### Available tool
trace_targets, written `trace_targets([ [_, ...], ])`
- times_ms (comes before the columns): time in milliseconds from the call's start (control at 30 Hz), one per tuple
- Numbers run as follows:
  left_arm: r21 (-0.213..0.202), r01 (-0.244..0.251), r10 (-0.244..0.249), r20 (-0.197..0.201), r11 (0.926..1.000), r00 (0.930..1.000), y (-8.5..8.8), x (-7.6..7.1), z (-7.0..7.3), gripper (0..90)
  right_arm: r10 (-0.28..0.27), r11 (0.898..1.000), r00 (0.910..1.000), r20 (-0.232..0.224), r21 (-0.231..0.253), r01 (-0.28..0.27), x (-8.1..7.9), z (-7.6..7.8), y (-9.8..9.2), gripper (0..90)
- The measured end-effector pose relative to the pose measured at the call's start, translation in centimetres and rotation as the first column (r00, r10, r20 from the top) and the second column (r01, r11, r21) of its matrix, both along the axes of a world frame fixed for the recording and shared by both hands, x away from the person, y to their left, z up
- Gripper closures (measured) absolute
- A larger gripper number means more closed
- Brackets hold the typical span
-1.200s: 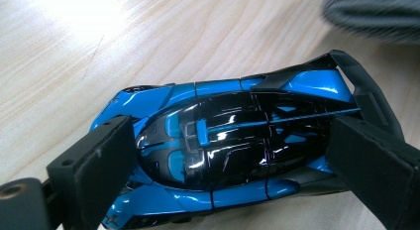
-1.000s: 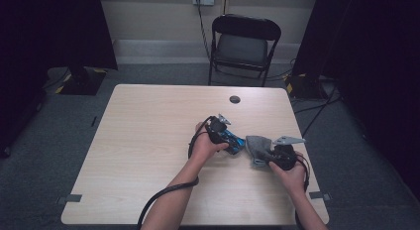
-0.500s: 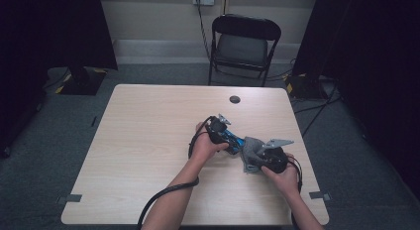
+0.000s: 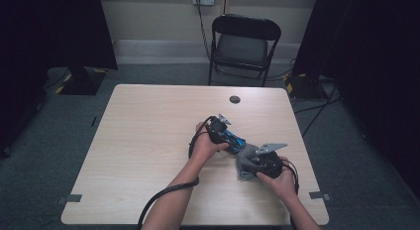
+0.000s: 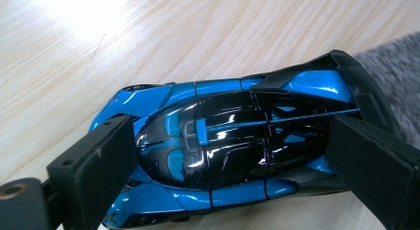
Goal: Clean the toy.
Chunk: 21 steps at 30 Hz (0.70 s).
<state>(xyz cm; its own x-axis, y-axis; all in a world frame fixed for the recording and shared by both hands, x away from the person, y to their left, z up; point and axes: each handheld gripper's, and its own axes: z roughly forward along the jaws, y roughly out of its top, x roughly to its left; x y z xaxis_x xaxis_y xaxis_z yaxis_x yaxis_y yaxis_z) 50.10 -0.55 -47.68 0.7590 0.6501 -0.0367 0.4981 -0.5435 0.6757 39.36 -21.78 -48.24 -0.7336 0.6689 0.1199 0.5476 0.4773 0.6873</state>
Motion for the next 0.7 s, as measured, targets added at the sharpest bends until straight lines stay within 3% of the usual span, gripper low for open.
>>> trace_targets([
  [700, 0.004, -0.001, 0.001, -0.002, 1.0000, 1.0000, 0.0, 0.0, 0.0, 5.2, 0.146, 0.989, 0.9887, -0.032, 0.010, -0.146, -1.4, 0.4, 2.5, 71.1],
])
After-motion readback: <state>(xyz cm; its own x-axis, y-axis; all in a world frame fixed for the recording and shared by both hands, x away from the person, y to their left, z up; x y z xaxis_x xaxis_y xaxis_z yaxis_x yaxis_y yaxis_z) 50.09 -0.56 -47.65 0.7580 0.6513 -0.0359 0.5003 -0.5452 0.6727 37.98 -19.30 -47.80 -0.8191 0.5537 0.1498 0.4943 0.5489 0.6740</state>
